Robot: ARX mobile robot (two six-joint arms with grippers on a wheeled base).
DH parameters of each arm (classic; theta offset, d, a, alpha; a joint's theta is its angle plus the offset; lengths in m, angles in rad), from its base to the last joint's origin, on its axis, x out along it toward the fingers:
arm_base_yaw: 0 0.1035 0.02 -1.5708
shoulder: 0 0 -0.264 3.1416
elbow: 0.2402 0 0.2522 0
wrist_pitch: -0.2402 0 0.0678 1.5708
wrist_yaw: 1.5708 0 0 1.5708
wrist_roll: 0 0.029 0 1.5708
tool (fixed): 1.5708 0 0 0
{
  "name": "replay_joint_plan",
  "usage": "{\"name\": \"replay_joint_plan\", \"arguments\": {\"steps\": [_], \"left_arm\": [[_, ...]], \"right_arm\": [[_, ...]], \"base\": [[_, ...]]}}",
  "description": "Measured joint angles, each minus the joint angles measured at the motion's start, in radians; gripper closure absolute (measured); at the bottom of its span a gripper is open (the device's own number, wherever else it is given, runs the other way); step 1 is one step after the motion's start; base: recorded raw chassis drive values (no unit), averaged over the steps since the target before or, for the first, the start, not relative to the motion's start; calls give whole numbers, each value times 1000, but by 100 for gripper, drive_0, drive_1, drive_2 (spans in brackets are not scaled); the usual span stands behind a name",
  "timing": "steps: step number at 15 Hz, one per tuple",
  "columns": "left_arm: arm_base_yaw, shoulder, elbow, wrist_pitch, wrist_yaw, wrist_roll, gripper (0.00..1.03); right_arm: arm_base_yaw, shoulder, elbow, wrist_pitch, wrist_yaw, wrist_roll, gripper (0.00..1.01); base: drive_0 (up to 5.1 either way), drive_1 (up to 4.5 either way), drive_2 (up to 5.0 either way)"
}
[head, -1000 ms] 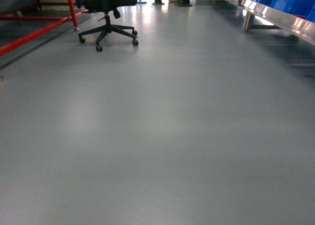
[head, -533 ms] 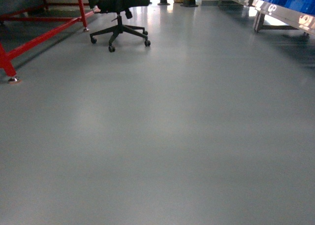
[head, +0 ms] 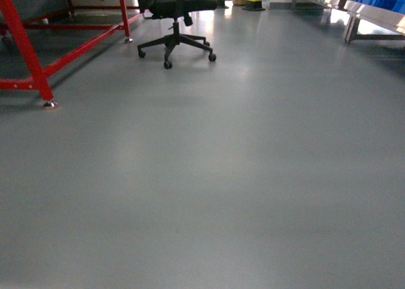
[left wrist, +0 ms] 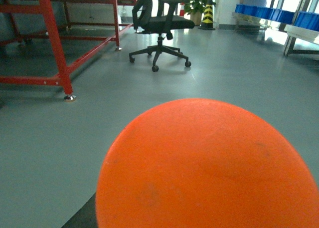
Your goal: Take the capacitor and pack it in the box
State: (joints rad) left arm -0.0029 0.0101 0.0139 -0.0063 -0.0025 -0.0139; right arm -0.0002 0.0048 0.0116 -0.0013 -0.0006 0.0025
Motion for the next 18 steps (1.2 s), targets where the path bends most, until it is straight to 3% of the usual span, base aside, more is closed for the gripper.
{"name": "replay_joint_plan", "arguments": {"steps": [18], "left_arm": [[0, 0, 0, 0, 2, 0, 59]], "right_arm": [[0, 0, 0, -3, 0, 0, 3]], "base": [[0, 0, 0]]}}
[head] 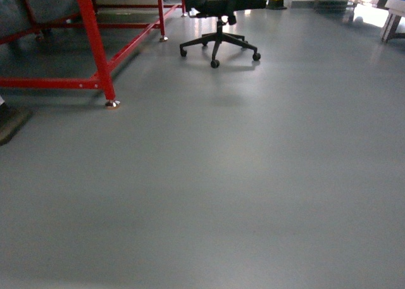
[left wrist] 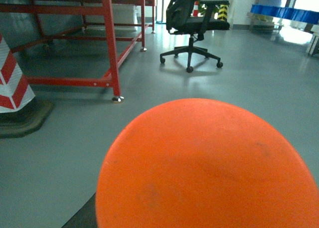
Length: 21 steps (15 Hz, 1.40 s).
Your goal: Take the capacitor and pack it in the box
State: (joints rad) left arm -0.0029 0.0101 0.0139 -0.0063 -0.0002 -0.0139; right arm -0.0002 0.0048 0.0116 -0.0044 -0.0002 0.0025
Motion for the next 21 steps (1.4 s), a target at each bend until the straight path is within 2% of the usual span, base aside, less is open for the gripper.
{"name": "replay_joint_plan", "arguments": {"steps": [21], "left_arm": [[0, 0, 0, 1, 0, 0, 59]], "right_arm": [[0, 0, 0, -1, 1, 0, 3]], "base": [[0, 0, 0]]}}
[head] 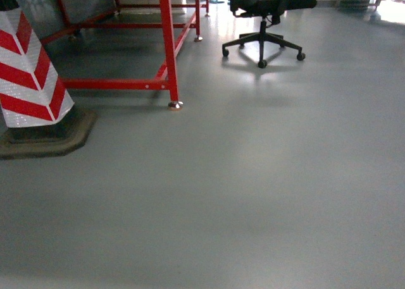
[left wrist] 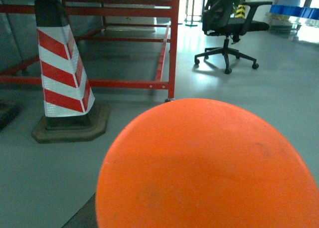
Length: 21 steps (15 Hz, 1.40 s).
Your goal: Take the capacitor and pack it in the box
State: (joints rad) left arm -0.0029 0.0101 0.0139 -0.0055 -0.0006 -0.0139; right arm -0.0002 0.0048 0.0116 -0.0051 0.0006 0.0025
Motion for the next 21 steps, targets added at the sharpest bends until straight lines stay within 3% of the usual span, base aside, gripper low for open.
{"name": "replay_joint_plan", "arguments": {"steps": [5, 21], "left_arm": [[0, 0, 0, -2, 0, 0, 59], [0, 0, 0, -2, -3, 0, 59]], "right_arm": [[0, 0, 0, 1, -1, 0, 3], [0, 0, 0, -1, -1, 0, 3]], "base": [[0, 0, 0], [-510, 235, 235]]}}
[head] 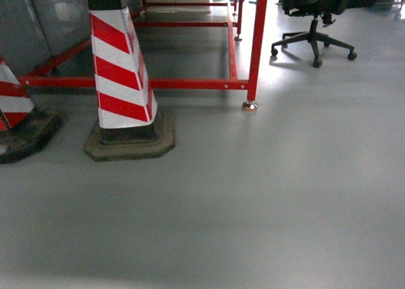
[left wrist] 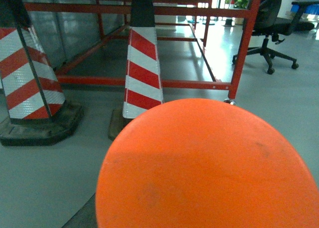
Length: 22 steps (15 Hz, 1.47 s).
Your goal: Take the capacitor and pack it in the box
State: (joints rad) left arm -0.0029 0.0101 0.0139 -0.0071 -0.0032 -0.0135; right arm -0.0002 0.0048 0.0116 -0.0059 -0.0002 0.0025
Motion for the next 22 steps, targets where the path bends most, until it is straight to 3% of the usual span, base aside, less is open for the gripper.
{"name": "replay_joint_plan", "arguments": {"steps": [22], "left_arm": [[1, 0, 0, 0, 1, 0, 59]], "right_arm": [[0, 0, 0, 2, 0, 0, 3]], "base": [[-510, 235, 235]]}}
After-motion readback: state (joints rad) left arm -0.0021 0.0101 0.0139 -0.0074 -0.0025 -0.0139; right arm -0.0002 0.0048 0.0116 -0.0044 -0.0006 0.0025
